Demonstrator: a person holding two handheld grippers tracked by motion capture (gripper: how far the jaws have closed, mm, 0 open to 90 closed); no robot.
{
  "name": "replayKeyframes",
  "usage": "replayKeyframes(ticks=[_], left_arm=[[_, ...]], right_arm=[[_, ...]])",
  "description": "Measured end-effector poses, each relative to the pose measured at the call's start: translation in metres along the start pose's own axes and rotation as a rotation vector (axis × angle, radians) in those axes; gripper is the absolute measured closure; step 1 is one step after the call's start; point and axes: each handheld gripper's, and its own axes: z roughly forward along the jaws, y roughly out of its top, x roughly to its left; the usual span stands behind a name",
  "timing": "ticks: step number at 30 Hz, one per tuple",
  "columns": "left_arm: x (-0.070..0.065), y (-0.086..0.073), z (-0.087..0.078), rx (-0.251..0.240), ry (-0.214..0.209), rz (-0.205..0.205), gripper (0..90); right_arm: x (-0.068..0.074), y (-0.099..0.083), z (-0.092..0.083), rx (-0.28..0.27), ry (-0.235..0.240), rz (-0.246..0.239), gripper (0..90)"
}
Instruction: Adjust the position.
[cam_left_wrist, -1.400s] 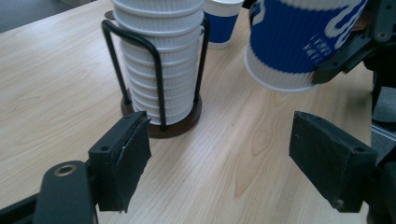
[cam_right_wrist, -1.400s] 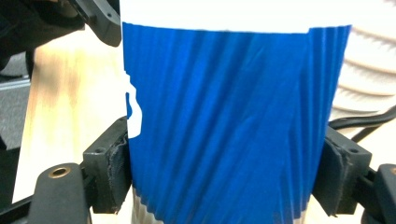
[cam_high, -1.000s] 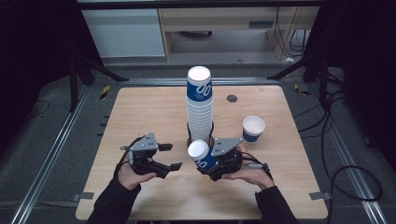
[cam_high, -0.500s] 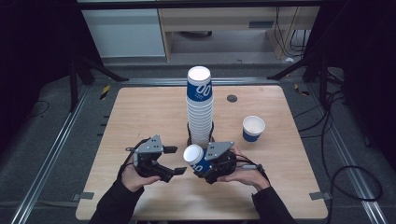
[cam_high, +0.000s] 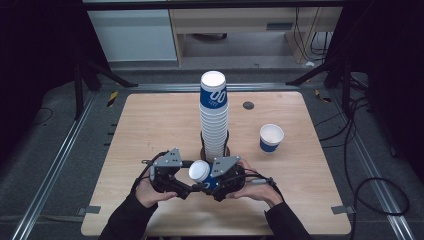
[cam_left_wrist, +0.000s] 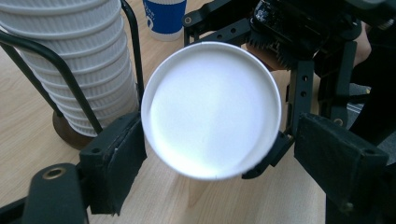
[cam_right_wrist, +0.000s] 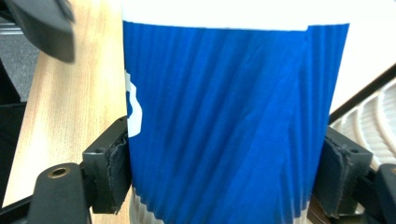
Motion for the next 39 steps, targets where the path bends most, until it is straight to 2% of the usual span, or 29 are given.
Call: replayKeyframes(ticks=[8, 16, 21, 27, 33, 39], left_arm=[[0.0, -0.001, 0.004, 0.021, -0.005, -0.002, 17.8], [0.0, -0.002, 0.006, 0.026, 0.003, -0.016, 24.4], [0.0, -0.002, 0.005, 0.011, 0.002, -0.022, 25.1], [-0.002, -0.002, 0.004, 0.009, 0.01, -0.006, 25.6], [-0.002, -0.001, 0.004, 0.006, 0.009, -0.001, 26.0], [0.002, -0.001, -0.005, -0.026, 0.025, -0.013, 26.1]], right_arm=[[0.006, 0.005, 0.005, -0.006, 0.017, -0.018, 20.5], [0.006, 0.005, 0.006, -0.002, 0.02, -0.016, 20.4], [0.005, 0.005, 0.006, -0.006, 0.018, -0.002, 19.9], [0.005, 0.006, 0.006, -0.01, 0.021, 0.02, 17.3], [0.001, 0.007, 0.001, -0.047, 0.031, 0.046, 9.2], [-0.002, 0.006, -0.006, -0.064, 0.015, 0.067, 6.7]])
